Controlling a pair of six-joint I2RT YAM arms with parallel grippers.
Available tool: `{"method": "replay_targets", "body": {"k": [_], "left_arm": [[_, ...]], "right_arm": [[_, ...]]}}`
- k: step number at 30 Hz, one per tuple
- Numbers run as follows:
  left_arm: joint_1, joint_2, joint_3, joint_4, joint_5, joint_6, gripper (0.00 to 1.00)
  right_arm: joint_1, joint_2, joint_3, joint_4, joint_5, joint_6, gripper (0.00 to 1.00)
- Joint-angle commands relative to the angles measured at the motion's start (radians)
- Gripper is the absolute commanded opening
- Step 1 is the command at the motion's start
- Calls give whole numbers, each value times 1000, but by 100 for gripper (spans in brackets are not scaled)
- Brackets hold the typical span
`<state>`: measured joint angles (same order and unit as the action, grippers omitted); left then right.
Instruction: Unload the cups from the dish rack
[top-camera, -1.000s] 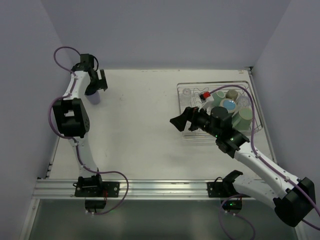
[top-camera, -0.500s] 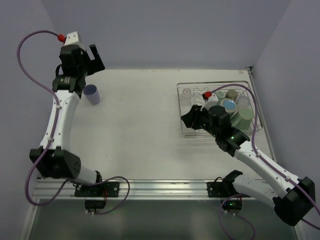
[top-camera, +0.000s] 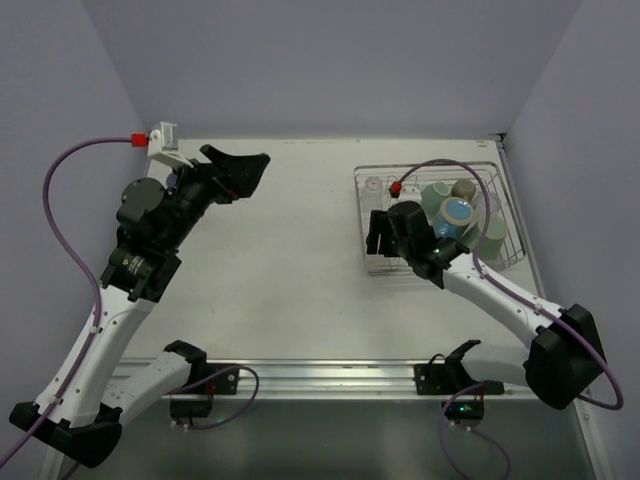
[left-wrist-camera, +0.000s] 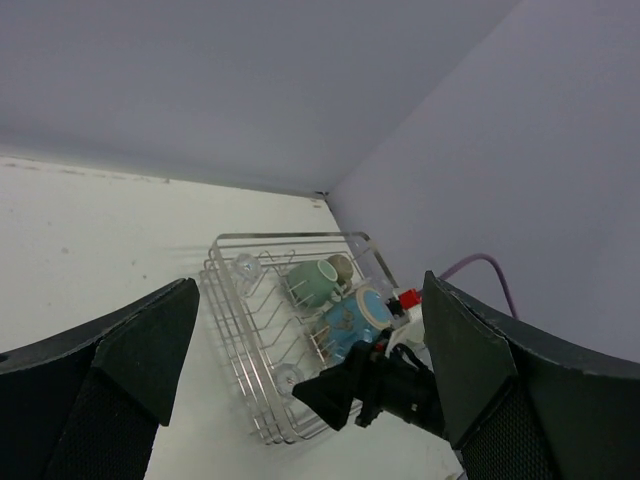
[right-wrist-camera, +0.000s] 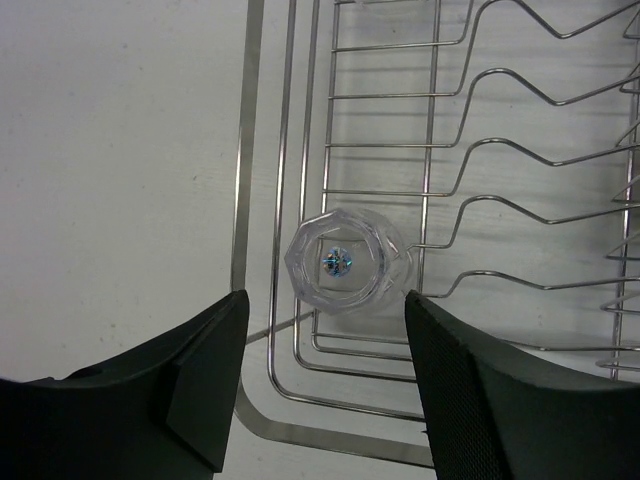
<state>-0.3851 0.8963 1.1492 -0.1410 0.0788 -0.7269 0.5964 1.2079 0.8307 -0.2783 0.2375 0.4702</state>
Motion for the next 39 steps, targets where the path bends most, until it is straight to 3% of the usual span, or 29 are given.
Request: {"method": "replay_targets", "body": {"k": [1, 28, 31, 33, 37, 39], "left_arm": [[-43, -11, -3, 50, 16, -88, 100], [-60, 6, 14, -20, 19, 15, 100], [-60, 26, -31, 38, 139, 41, 100], [-58, 26, -74, 76, 228, 61, 100], [-58, 16, -144, 109, 245, 52, 100], [-57, 12, -187, 63, 139, -11, 100]], "right_arm": [[-3, 47, 73, -18, 54, -5, 66], [-4, 289, 205, -56, 121, -1, 62], [-4, 301, 214, -52, 126, -4, 49], [-3, 295, 209, -44, 134, -5, 34], [-4, 202, 193, -32, 172, -27, 22], [-3, 162, 185, -32, 183, -41, 21]]}}
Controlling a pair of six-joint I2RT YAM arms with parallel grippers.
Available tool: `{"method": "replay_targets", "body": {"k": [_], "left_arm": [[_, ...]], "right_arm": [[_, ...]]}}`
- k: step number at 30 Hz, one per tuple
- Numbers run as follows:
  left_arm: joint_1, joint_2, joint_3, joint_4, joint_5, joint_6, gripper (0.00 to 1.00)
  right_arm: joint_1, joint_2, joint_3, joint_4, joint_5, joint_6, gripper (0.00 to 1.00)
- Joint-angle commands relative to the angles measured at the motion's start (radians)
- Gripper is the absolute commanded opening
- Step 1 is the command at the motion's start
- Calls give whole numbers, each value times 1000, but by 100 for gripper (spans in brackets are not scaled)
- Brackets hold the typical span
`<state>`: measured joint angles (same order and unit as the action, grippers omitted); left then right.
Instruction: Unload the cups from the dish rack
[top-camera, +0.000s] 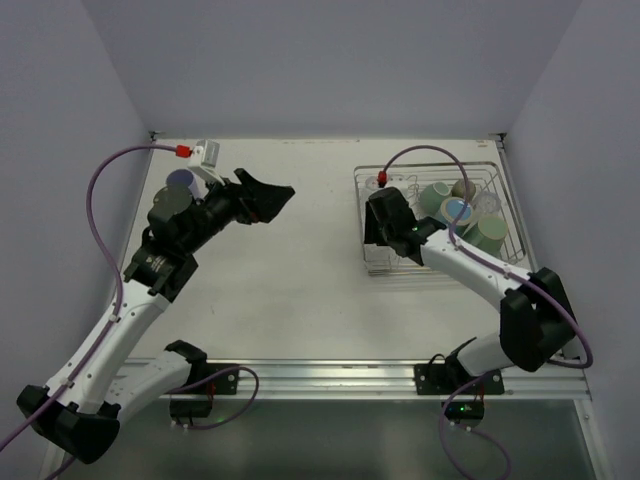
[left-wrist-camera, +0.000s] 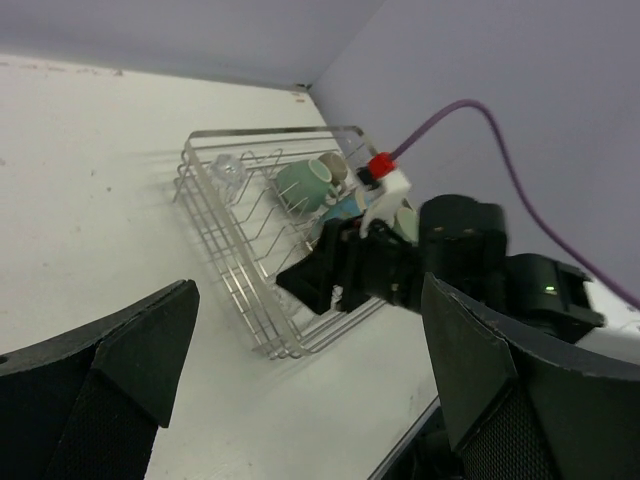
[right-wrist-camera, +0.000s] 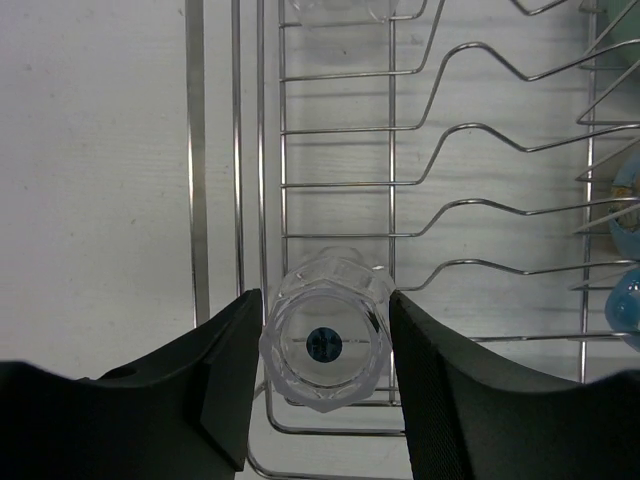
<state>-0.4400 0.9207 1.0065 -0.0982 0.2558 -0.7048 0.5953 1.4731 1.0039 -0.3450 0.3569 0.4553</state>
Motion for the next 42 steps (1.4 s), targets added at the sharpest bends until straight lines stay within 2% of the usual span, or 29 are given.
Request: {"method": "replay_targets", "body": {"k": [1, 5, 8, 10, 13, 14, 15, 16, 22, 25, 35, 38, 39, 41, 42], "left_arm": [[-2, -13, -63, 32, -56, -38, 100], [-2, 0, -95, 78, -46, 22, 100], [-2, 13, -114, 123, 8, 2, 100], [-2, 45, -132, 170, 55, -21, 100], [-3, 108, -152, 256, 205, -67, 100], [-3, 119, -164, 279, 226, -99, 98], [-3, 130, -172, 300, 241, -117, 83], [-5, 145, -180, 336, 250, -133, 78], [-14, 181, -200, 439, 321, -222, 74], [-22, 194, -204, 486, 353, -258, 65], [-46, 230, -221, 615, 392, -344, 50], [-48, 227, -221, 640, 378, -348, 40], [-48, 224, -221, 641, 370, -346, 29], [-48, 219, -215, 631, 344, -328, 14], [-48, 213, -209, 590, 329, -314, 1]], "right_arm": [[-2, -144, 10, 40, 63, -30, 21], [-2, -244, 10, 41, 62, -43, 20], [-2, -316, 6, 66, 51, -43, 18], [-12, -347, -4, 121, -16, -17, 18], [-19, -396, -10, 232, -175, 60, 17], [-19, -405, -11, 266, -221, 81, 17], [-17, -421, -14, 305, -299, 135, 17], [-17, -425, -19, 377, -334, 161, 17], [-19, -425, -54, 578, -522, 312, 18], [-19, -407, -77, 639, -570, 361, 18], [-17, -335, -114, 750, -710, 459, 18], [-19, -320, -137, 782, -727, 482, 18], [-19, -309, -143, 787, -731, 493, 18], [-19, -298, -163, 814, -739, 506, 20], [-19, -289, -171, 819, -740, 516, 23]]}}
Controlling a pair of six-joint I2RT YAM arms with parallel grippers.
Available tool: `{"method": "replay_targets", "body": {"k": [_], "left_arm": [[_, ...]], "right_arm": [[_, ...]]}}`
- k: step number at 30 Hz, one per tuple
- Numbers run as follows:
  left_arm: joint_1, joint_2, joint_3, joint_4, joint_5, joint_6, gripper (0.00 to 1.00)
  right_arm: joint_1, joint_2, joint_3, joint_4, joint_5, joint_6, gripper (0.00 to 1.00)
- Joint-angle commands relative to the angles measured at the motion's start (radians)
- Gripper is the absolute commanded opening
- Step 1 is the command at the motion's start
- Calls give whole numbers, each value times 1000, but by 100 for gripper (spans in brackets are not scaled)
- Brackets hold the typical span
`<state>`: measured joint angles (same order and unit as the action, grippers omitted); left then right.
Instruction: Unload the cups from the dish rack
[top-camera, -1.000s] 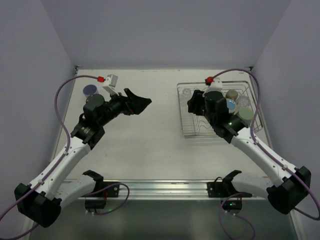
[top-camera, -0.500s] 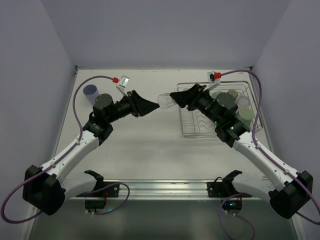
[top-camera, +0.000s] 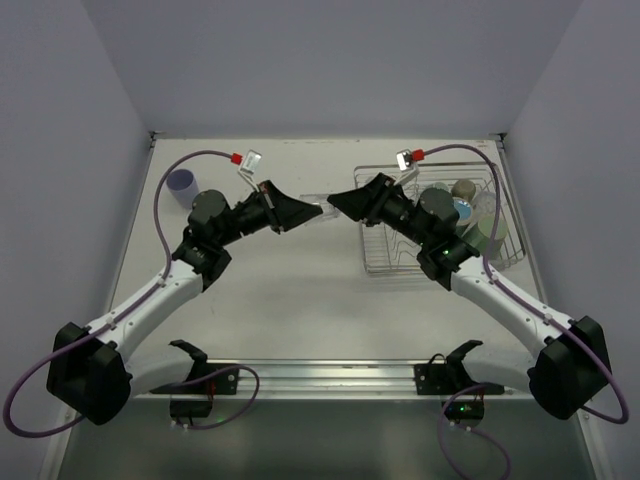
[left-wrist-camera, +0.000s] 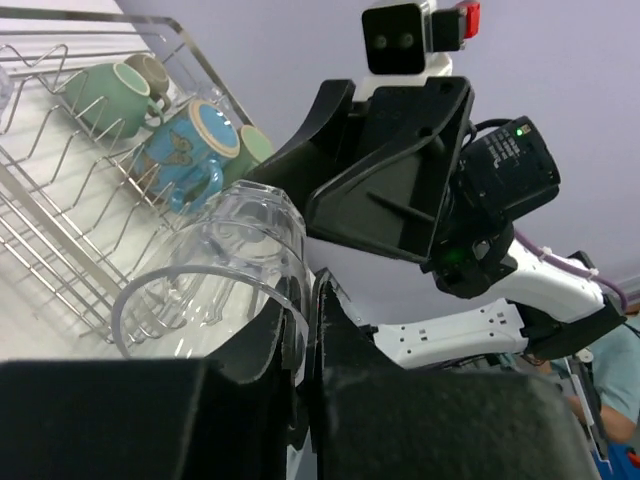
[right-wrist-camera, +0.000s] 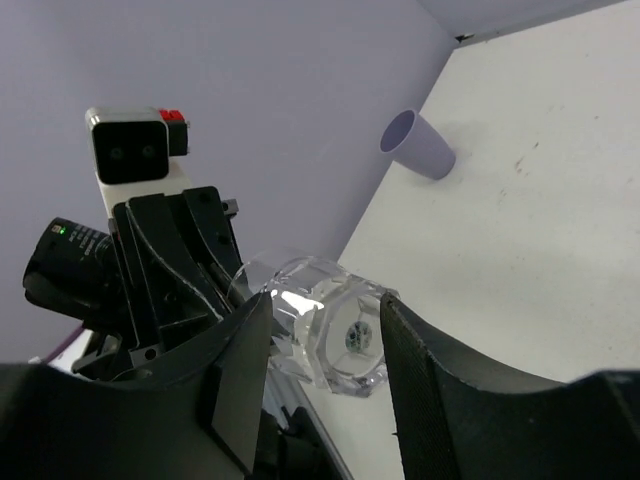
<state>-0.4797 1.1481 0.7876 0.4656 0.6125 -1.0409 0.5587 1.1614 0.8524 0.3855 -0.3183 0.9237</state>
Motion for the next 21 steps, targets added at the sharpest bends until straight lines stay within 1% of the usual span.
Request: {"method": "replay_targets", "body": {"k": [1, 2, 3, 4, 5, 6, 7, 8, 9, 10, 11, 12, 13, 14, 16, 19, 20, 21], "left_arm": [[-8, -17, 19, -10, -66, 63, 0], [-8, -22, 42, -45, -89, 88, 0], [-8, -31, 53, -120, -120, 116, 0], [-8, -36, 65, -155, -179, 171, 0], [-8, -37, 96, -194, -210, 197, 0], [-7, -39, 114, -285, -252, 229, 0], [-8, -34, 136, -335, -343, 302, 0], [-7, -28, 188, -382, -390, 330, 0], [-5, -4, 217, -506, -439, 359, 0], [-5, 15, 276, -560, -539, 424, 0], [-5, 51, 304, -649, -587, 442, 0], [0, 74, 330, -686, -630, 464, 0], [1, 102, 393, -724, -717, 520, 0], [4, 167, 432, -811, -767, 538, 0], [19, 232, 526, -872, -870, 591, 0], [64, 361, 631, -959, -951, 639, 0], [81, 427, 656, -999, -955, 644, 0], [99, 458, 679, -1018, -951, 648, 0]], "right_arm": [[18, 24, -32, 99, -64, 52, 28], [18, 27, -38, 102, -64, 52, 36], [18, 30, -42, 104, -64, 49, 60], [20, 31, -49, 98, -62, 47, 70], [18, 31, -53, 96, -62, 40, 78], [20, 27, -56, 93, -62, 30, 88], [18, 15, -58, 67, -58, 21, 91], [20, 8, -58, 49, -39, 8, 91], [18, -2, -64, 15, -31, -20, 94], [18, -26, -67, -3, -21, -34, 95], [20, -40, -72, -20, 5, -61, 95], [18, -52, -79, -58, 18, -77, 95], [18, -66, -84, -77, 30, -94, 95], [18, -87, -87, -95, 60, -129, 95], [18, -106, -87, -169, 80, -167, 95], [18, -140, -108, -217, 113, -216, 95], [20, -152, -110, -229, 120, -239, 95], [18, -158, -116, -249, 131, -249, 95]]}}
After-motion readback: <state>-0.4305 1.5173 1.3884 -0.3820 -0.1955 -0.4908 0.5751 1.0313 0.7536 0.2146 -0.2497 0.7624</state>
